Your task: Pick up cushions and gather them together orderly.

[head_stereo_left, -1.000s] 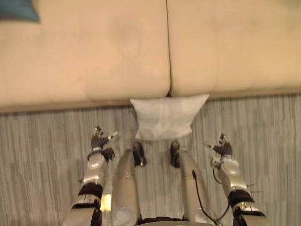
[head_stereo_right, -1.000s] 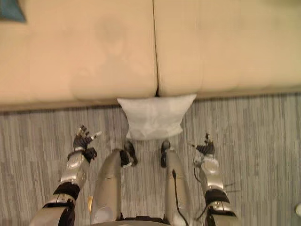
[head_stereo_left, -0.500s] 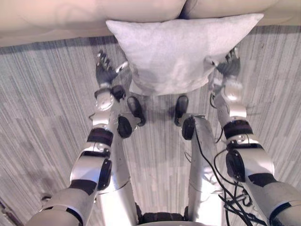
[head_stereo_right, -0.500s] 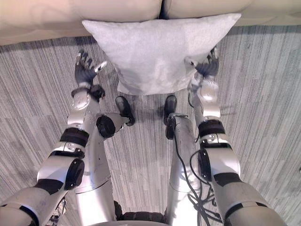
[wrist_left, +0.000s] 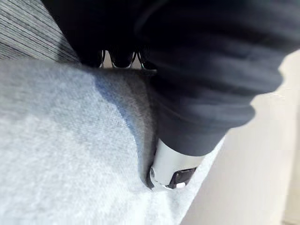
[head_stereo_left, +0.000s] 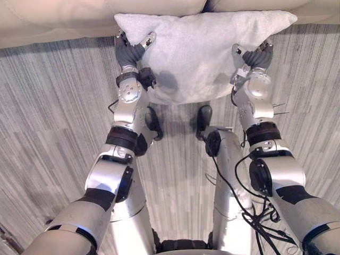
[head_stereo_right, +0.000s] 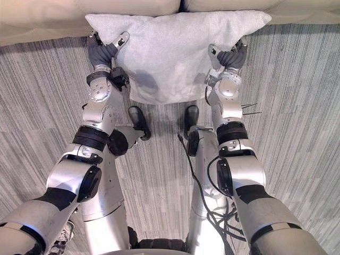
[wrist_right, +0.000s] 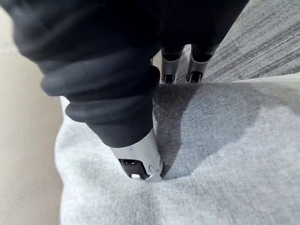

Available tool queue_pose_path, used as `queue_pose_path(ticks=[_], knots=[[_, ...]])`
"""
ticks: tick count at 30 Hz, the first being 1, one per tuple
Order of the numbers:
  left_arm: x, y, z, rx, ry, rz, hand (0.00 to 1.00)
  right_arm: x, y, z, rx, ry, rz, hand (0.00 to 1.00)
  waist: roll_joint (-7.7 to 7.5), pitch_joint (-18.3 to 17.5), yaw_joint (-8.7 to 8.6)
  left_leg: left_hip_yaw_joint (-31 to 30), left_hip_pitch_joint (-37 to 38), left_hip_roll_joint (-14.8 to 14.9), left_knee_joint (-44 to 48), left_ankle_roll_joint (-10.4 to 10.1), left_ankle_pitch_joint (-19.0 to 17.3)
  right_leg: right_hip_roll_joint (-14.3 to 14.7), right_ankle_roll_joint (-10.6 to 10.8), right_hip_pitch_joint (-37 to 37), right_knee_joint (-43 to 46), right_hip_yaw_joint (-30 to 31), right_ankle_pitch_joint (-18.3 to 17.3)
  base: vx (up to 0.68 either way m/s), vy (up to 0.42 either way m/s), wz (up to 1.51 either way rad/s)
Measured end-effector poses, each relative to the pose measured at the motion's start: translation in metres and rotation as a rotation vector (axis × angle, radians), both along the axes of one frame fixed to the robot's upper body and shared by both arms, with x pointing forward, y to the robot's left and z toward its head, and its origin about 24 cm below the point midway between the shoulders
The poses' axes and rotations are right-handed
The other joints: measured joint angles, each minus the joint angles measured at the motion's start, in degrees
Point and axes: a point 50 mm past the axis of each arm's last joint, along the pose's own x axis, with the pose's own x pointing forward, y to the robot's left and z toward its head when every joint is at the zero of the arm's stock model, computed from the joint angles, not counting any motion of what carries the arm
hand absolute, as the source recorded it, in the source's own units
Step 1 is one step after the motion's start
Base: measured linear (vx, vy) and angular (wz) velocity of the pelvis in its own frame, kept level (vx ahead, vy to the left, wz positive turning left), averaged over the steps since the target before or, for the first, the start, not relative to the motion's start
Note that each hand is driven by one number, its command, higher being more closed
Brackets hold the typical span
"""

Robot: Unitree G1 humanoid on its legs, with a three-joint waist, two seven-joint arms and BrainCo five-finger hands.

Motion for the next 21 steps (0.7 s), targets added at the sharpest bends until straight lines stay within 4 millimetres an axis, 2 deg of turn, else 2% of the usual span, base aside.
queue_pose_path(ticks=[4,6,8,9,10,12,13,17,19,21], knots=[[-0.016,0.005,-0.025,0.014,-0.014,0.008,1.00,-0.019,0.014,-0.032,0.005,-0.001,0.061,1.00,-0.03,-0.22,-0.68,-0.14,10.55,0.18,-4.73,-1.20,0.65,1.09,-0.50,10.99,-5.40,-0.73,0.82,-0.06,-0.037,-0.06],[-0.027,0.008,-0.038,0.003,-0.033,0.012,1.00,-0.038,0.018,-0.038,0.011,-0.069,0.096,1.00,-0.04,-0.28,-0.71,0.37,17.59,0.16,-9.65,-2.48,1.14,1.78,-0.18,18.18,-10.88,-1.17,1.67,-0.05,-0.060,-0.07],[-0.036,0.006,-0.058,-0.007,-0.006,0.001,1.00,-0.056,0.019,-0.047,0.036,-0.113,0.111,1.00,0.03,-0.82,-0.21,1.70,24.96,-0.05,-14.76,-2.78,1.51,1.61,-0.22,25.35,-16.21,-1.77,2.50,0.01,-0.053,-0.04],[-0.046,0.001,-0.086,-0.011,0.059,-0.019,1.00,-0.070,0.019,-0.068,0.055,-0.097,0.121,1.00,-0.01,-6.14,0.04,2.66,26.78,-0.10,-17.82,-3.33,1.94,1.56,0.03,27.10,-19.33,-2.03,3.00,0.08,-0.032,0.05],[-0.057,-0.004,-0.108,-0.015,0.111,-0.035,1.00,-0.084,0.017,-0.081,0.057,-0.087,0.115,1.00,0.27,-8.71,0.18,2.97,30.14,-0.33,-20.36,-3.82,3.00,1.56,-0.39,30.81,-22.19,-2.52,3.47,0.12,-0.019,0.09],[-0.072,-0.011,-0.131,-0.019,0.166,-0.059,1.00,-0.103,0.011,-0.096,0.055,-0.082,0.098,1.00,0.24,-8.99,0.34,3.20,37.99,-1.11,-23.81,-3.99,3.34,1.39,-0.58,38.91,-25.72,-3.12,3.62,0.22,0.008,0.15],[-0.083,-0.014,-0.145,-0.016,0.202,-0.080,1.00,-0.116,0.008,-0.107,0.032,-0.067,0.093,1.00,0.23,-10.74,0.47,3.76,41.95,-1.60,-26.53,-4.07,3.38,1.35,-0.45,42.90,-28.63,-3.26,3.69,0.26,0.021,0.11],[-0.114,-0.008,-0.178,-0.010,0.292,-0.076,1.00,-0.143,0.011,-0.133,-0.011,0.010,0.140,1.00,0.31,-14.25,0.50,6.00,53.60,-3.21,-33.80,-4.35,3.56,1.18,0.56,53.88,-36.08,-2.96,4.29,0.23,0.045,-0.05],[-0.132,-0.002,-0.199,-0.006,0.364,-0.069,1.00,-0.159,0.013,-0.156,-0.042,0.103,0.169,1.00,0.34,-17.53,0.51,7.17,59.80,-4.51,-39.12,-5.06,4.02,1.18,1.48,59.67,-41.40,-2.35,4.99,0.22,0.047,-0.09],[-0.143,0.004,-0.211,0.005,0.409,-0.056,1.00,-0.163,0.016,-0.169,-0.051,0.155,0.197,1.00,0.38,-19.53,0.45,7.94,63.47,-6.14,-43.88,-5.20,5.04,0.93,2.11,62.86,-45.55,-1.39,6.06,0.19,0.057,-0.14]])
